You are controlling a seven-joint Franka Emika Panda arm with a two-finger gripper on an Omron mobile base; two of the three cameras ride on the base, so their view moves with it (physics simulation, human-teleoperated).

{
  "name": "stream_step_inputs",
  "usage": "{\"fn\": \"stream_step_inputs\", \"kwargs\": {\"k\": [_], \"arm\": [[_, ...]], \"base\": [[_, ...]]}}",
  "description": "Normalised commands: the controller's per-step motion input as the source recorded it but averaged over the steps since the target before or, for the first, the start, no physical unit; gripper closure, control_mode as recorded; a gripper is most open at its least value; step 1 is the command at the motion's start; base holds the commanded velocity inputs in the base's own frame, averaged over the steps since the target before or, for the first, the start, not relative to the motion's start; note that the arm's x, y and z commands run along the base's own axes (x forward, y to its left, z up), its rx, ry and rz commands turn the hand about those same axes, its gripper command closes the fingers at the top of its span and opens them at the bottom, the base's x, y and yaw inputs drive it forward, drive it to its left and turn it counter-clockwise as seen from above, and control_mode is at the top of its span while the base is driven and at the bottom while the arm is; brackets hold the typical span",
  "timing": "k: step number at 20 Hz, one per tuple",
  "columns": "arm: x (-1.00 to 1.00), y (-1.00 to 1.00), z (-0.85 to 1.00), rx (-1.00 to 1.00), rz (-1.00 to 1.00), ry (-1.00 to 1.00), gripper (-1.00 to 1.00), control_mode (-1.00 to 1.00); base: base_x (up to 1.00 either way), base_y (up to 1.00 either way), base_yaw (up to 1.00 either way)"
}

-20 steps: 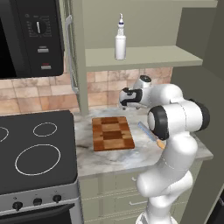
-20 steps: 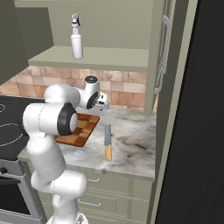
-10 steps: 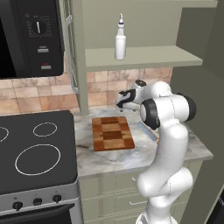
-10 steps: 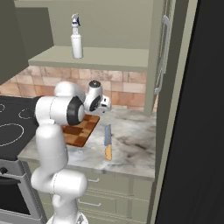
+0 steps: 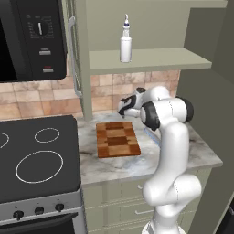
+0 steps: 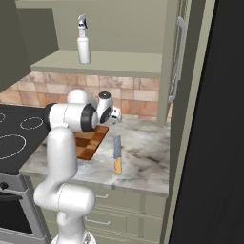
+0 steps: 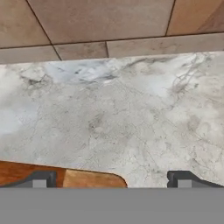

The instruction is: Move the cutting board and knife to the sink. Then move spray from the cabinet to the counter.

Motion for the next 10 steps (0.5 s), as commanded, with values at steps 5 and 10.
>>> {"fn": "stream_step_inputs", "kwargs": {"k": [5, 10], "arm": [[0.4, 0.12, -0.25, 0.0, -0.05, 0.0, -1.0, -1.0], [0.28, 0.09, -0.22, 0.0, -0.08, 0.0, -1.0, -1.0]], "base": [[0.0, 0.0, 0.0], [0.0, 0.0, 0.0]]}}
